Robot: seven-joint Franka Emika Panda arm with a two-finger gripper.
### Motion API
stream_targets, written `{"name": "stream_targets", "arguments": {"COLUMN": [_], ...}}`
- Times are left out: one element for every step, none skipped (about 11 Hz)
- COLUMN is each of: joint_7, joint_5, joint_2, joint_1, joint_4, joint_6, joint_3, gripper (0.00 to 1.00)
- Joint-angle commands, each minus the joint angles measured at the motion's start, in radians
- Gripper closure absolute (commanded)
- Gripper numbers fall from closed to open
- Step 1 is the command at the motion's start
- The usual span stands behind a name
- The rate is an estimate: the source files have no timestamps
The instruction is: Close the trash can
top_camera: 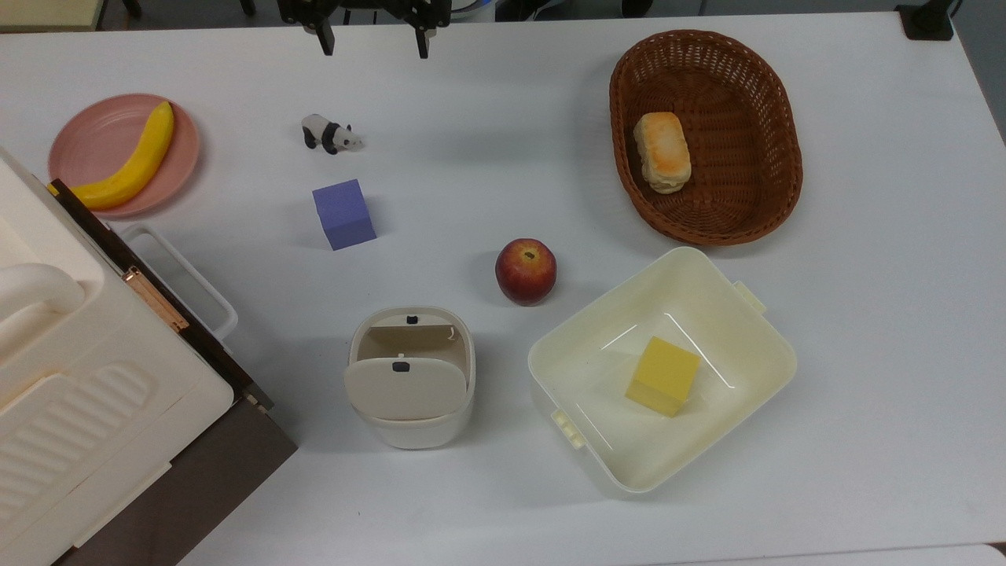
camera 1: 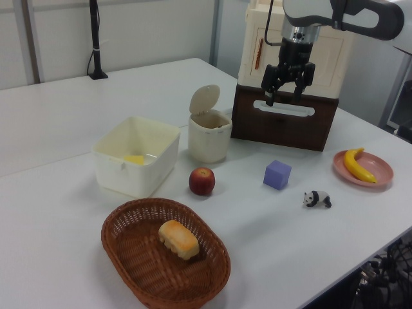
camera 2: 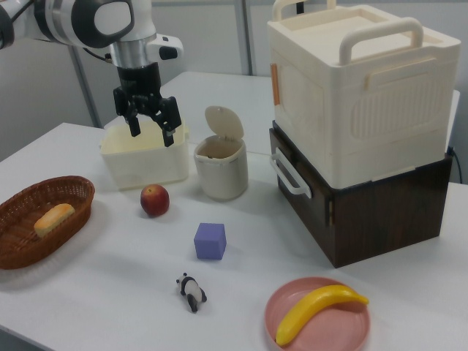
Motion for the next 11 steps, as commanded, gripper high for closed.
{"name": "stream_targets", "arguments": {"joint_7": [-0.022,-0.022,-0.026,-0.026,-0.025,-0.020,-0.020,-0.019,-0.017,-0.014,-0.005], "joint_5": [0.006,0.002,-0.001,-0.001,-0.001,-0.001,-0.001,-0.001,-0.001,-0.001,-0.001], "joint_2": [0.003,0.029,0.038,0.029,0.023,0.020,0.019,0.017,0.017,0.020,0.023], "joint_1": [0.019,0.019,0.007,-0.006,-0.007,-0.022,-0.027,-0.027,-0.027,-0.027,-0.027], "joint_4": [0.026,0.046,0.069,0.066,0.060,0.048,0.047,0.046,0.046,0.047,0.047], "joint_6": [-0.006,-0.011,-0.043,-0.049,-0.049,-0.040,-0.040,-0.040,-0.042,-0.040,-0.032], "joint_3": [-0.023,-0.023,-0.015,-0.008,0.011,0.032,0.034,0.034,0.034,0.034,0.034], "gripper": [0.00,0.00,0.00,0.00,0.00,0.00,0.00,0.00,0.00,0.00,0.00]}}
